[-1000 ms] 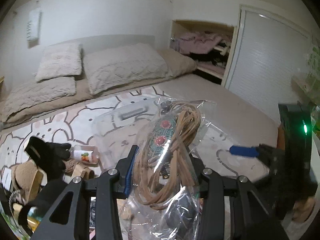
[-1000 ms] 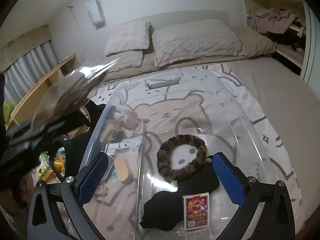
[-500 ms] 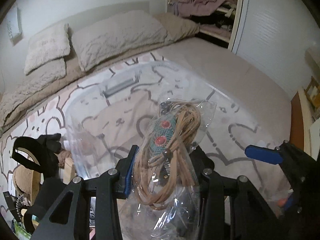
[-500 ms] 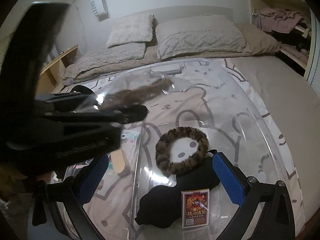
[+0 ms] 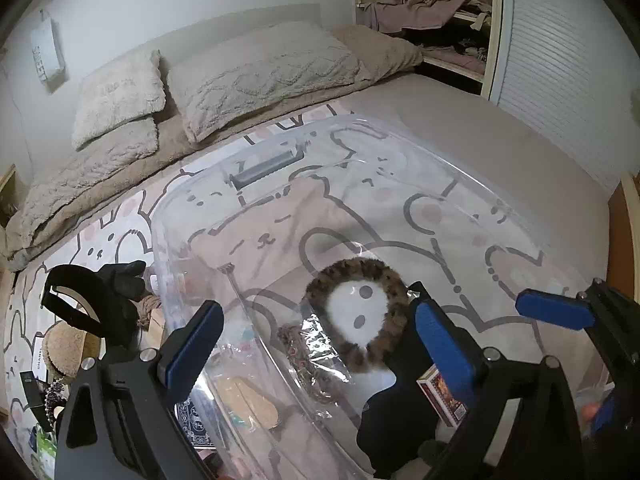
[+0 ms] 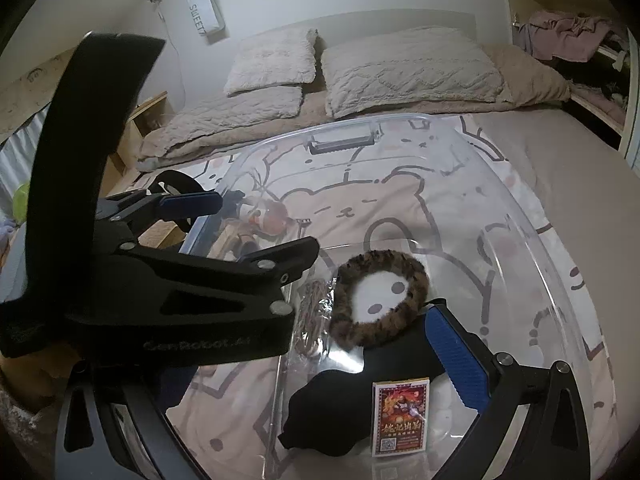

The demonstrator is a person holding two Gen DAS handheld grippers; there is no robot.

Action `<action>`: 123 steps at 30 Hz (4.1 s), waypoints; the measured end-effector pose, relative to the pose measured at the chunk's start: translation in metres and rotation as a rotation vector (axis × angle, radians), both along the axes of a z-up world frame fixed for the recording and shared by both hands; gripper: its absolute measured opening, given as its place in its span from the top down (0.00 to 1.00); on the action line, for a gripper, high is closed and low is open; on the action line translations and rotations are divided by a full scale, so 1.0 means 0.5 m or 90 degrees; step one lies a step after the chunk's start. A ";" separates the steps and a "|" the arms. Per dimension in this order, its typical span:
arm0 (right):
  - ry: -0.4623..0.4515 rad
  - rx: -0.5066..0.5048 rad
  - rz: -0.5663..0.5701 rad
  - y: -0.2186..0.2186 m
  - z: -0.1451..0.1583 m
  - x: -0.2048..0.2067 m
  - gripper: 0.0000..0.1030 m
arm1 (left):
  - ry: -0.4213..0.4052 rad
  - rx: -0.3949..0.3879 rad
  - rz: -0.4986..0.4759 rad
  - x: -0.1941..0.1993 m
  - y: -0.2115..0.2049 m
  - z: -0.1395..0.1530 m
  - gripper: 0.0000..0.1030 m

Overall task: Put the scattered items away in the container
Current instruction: 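Lower clear cord bag into container and open left gripper, then withdraw both tools from the container back over the pile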

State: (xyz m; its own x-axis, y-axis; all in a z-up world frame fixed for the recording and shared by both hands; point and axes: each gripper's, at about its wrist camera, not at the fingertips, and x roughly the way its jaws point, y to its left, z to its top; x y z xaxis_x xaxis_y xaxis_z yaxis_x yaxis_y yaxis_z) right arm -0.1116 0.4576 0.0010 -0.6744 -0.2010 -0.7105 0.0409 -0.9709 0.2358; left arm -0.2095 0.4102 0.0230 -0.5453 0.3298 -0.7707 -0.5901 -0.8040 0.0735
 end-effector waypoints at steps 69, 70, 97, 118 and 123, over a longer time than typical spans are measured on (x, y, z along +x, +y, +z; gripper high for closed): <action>0.035 0.036 -0.146 0.002 0.013 0.021 0.00 | 0.002 0.119 0.147 0.026 -0.454 -0.005 0.00; 0.035 0.031 -0.146 -0.001 0.014 0.022 0.00 | 0.002 0.120 0.152 0.025 -0.464 -0.005 0.00; 0.157 0.071 -0.020 -0.266 0.111 0.086 0.00 | 0.066 0.137 0.251 0.092 -0.739 0.035 0.00; 0.197 0.078 0.039 -0.399 0.110 0.116 0.00 | 0.131 0.150 0.311 0.188 -0.906 0.082 0.00; 0.204 0.091 0.048 -0.418 0.095 0.121 0.00 | 0.137 0.137 0.328 0.194 -0.941 0.074 0.00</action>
State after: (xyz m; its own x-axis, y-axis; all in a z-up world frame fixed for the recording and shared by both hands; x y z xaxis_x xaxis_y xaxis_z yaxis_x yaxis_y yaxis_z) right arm -0.0509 0.2487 0.0486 -0.8550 -0.1716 -0.4894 0.1629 -0.9848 0.0607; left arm -0.1125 -0.0601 0.0601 -0.8129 0.1185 -0.5702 -0.1104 -0.9927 -0.0489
